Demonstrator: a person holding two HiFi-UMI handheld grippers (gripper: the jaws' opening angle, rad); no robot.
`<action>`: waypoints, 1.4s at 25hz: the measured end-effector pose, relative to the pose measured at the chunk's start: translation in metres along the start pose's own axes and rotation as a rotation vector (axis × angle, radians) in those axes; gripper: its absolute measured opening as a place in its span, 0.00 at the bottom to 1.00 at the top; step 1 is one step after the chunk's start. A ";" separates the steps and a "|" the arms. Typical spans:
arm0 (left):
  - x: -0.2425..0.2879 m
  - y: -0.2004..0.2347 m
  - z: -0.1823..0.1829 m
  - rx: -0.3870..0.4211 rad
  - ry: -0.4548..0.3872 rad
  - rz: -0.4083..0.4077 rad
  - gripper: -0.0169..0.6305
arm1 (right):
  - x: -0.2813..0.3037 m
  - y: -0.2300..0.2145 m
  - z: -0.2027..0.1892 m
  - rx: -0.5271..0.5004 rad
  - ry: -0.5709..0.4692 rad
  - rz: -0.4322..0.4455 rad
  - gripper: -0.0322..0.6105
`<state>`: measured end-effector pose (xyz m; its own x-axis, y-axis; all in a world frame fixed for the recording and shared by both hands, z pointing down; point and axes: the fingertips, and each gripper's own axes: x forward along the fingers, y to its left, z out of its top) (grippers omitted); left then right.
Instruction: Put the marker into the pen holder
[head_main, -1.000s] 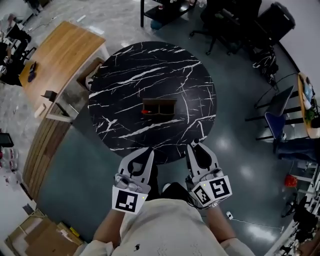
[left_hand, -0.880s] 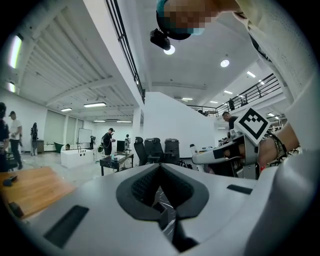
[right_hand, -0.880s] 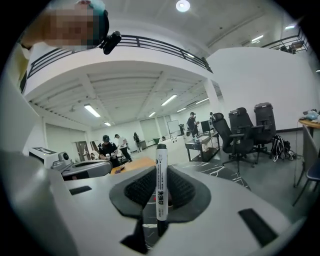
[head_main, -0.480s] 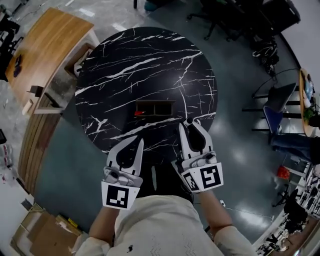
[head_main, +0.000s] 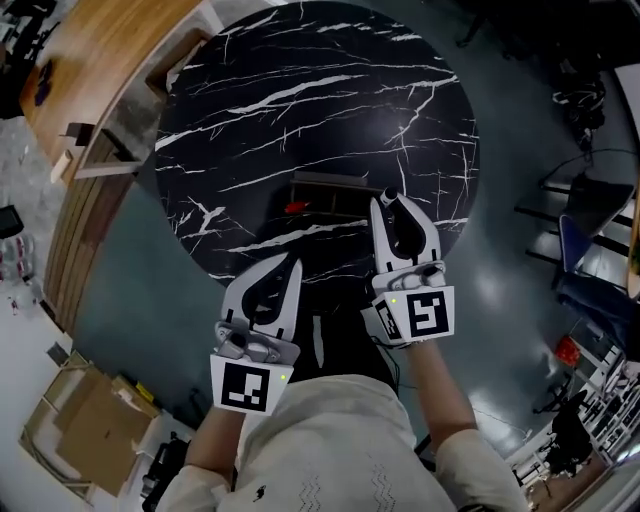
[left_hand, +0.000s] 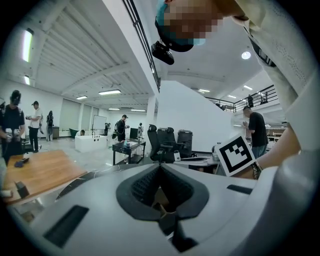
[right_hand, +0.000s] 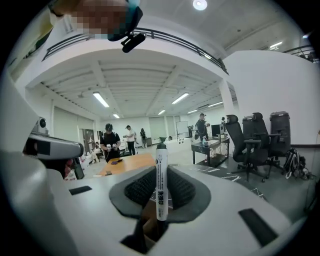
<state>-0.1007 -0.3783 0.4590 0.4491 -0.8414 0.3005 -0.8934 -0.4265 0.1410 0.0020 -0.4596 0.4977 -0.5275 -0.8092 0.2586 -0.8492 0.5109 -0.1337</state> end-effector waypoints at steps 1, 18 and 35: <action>0.001 0.000 -0.003 0.003 0.009 -0.002 0.04 | 0.004 0.000 -0.004 0.000 0.006 0.007 0.17; 0.010 0.006 -0.024 0.019 0.071 -0.013 0.04 | 0.030 0.007 -0.041 -0.058 0.082 0.060 0.17; -0.014 -0.013 0.031 0.039 -0.032 -0.040 0.04 | -0.055 0.048 0.055 0.090 -0.051 0.169 0.07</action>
<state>-0.0954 -0.3712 0.4238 0.4849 -0.8334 0.2650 -0.8741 -0.4721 0.1149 -0.0112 -0.4071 0.4244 -0.6616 -0.7288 0.1766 -0.7457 0.6146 -0.2571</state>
